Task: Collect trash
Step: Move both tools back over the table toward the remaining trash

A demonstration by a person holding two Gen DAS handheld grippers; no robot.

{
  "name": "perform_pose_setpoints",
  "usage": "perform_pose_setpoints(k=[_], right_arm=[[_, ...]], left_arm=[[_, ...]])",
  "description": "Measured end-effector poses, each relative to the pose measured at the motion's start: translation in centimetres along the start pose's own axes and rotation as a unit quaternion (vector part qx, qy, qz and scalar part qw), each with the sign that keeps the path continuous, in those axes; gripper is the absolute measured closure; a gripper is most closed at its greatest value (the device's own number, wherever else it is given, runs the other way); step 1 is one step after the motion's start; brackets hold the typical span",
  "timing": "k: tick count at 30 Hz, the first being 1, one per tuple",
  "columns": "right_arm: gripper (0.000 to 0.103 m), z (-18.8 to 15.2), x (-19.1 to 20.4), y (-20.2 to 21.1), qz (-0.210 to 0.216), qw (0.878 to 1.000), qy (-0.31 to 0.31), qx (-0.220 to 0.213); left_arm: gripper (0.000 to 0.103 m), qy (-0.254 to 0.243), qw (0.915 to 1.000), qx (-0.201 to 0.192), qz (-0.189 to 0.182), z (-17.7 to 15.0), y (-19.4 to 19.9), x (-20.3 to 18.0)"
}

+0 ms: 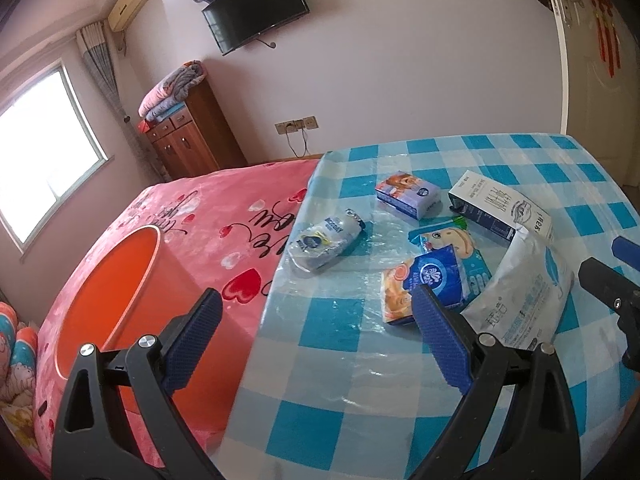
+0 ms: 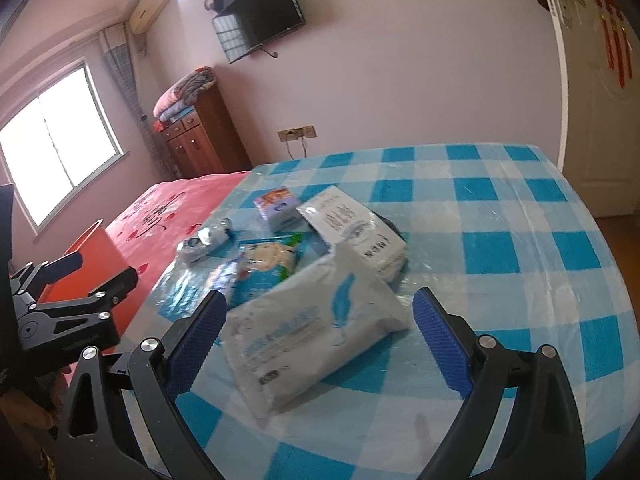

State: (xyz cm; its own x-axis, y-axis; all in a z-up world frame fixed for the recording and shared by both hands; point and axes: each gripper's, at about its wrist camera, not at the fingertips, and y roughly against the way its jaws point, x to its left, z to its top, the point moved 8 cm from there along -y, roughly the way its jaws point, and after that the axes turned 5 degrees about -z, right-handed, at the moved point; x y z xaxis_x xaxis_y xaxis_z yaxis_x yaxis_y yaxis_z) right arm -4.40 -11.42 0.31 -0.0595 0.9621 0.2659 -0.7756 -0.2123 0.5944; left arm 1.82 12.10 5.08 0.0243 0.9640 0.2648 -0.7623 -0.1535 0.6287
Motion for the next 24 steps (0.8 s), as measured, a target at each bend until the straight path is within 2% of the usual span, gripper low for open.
perform_pose_setpoints(k=[6,16,20,24], right_arm=[[0.01,-0.1,-2.4,-1.0,-0.003,1.0,-0.023,0.008],[0.01,-0.5,-5.9,-2.7,-0.006,0.998,-0.058,0.033],[0.01,-0.6,-6.8,-3.1,0.003,0.997,-0.069,0.04],[0.01,-0.6,-7.3,-3.2,0.017,0.995,-0.081,0.047]], left_arm=[[0.007,0.023,0.9993,0.012,-0.026,0.8,-2.0,-0.3],[0.007,0.065,0.9921,0.041,-0.099,5.3,-8.8,-3.4],[0.007,0.086,0.9929,0.043,-0.07,7.1,-11.6,-2.4],[0.007,0.08,0.9927,0.057,-0.07,6.8,-13.8,-0.3]])
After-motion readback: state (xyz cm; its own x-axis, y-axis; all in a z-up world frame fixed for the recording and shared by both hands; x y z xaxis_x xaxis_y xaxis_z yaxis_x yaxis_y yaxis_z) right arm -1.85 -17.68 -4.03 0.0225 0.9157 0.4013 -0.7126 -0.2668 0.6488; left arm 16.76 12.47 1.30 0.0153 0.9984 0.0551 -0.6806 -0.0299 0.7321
